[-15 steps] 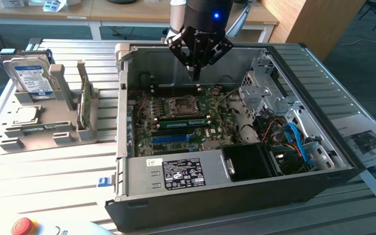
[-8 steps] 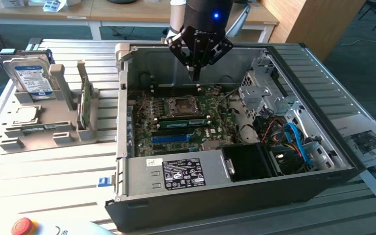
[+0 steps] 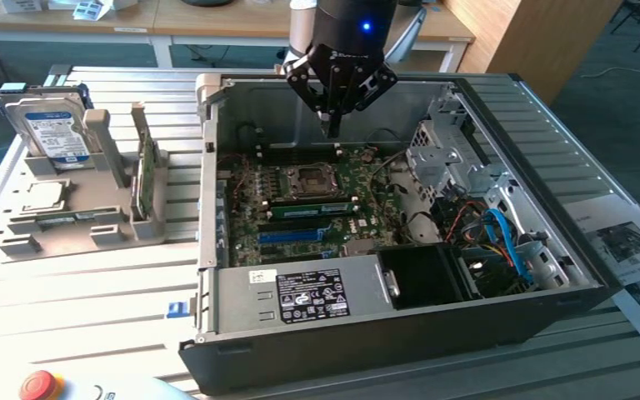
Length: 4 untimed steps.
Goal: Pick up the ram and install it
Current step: 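Press down the ram until it locks into place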
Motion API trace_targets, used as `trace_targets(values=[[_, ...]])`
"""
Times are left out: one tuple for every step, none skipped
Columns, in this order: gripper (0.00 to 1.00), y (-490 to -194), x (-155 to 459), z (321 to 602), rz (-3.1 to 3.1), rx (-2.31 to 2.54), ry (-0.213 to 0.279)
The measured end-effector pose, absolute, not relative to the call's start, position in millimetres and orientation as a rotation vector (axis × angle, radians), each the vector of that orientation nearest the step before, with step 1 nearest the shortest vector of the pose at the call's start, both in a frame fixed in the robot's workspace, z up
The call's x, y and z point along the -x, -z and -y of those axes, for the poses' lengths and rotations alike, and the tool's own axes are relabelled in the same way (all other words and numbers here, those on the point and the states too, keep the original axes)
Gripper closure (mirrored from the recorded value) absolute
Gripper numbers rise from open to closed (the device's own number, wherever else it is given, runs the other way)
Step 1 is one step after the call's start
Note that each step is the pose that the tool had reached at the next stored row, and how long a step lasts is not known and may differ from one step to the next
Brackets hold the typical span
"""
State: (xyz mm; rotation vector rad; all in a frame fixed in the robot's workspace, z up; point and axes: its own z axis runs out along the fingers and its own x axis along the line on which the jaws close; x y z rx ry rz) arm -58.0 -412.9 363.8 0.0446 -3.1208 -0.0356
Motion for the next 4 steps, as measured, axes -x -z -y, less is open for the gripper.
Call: trace_targets(values=[[0.89,-363.8,57.9,412.9,3.121,-0.045,0.036],[0.89,-363.8,57.9,412.9,3.121,-0.045,0.036],[0.89,-363.8,57.9,412.9,3.121,-0.045,0.036],[0.89,-363.8,57.9,412.9,3.121,-0.045,0.036]])
